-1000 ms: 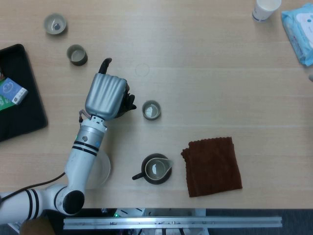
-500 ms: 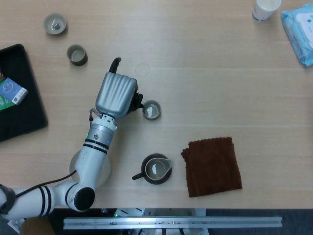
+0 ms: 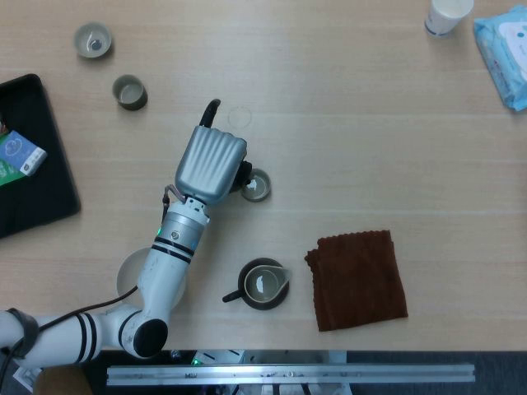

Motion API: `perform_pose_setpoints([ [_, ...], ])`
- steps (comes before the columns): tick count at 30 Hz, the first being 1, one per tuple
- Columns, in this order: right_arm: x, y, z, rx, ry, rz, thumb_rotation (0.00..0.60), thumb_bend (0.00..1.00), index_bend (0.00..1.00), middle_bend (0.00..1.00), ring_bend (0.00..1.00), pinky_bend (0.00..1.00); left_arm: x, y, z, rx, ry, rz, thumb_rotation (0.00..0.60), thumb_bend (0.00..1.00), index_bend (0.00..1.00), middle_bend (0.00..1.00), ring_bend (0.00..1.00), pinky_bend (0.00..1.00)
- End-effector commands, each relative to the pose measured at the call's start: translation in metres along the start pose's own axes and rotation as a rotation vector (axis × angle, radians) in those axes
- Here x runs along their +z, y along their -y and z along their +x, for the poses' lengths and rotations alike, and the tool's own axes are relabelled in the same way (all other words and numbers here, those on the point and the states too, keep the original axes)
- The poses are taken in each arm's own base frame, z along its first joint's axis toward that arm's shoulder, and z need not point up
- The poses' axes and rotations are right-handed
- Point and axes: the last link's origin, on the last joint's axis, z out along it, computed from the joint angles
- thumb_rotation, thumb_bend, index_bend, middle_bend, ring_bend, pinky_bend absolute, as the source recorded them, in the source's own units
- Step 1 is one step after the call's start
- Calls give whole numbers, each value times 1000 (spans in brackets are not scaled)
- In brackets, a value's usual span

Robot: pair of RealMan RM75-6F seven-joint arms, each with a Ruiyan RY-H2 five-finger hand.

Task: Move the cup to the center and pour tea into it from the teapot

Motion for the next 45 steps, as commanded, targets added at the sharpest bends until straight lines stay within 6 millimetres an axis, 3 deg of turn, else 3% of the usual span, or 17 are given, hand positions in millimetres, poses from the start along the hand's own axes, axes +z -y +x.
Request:
perform_pose_setpoints([
  [1,0,-1,0,2,1,-1,600,213,141,101,0,49,0,-2,-1,5,0,-5,542,350,960,1000,902,153],
  [45,-7,-13,-4,30,2,-24,600,212,141,101,0,49,2,-22,-10,165,-65,-72,566,350,956,1000,902,153],
])
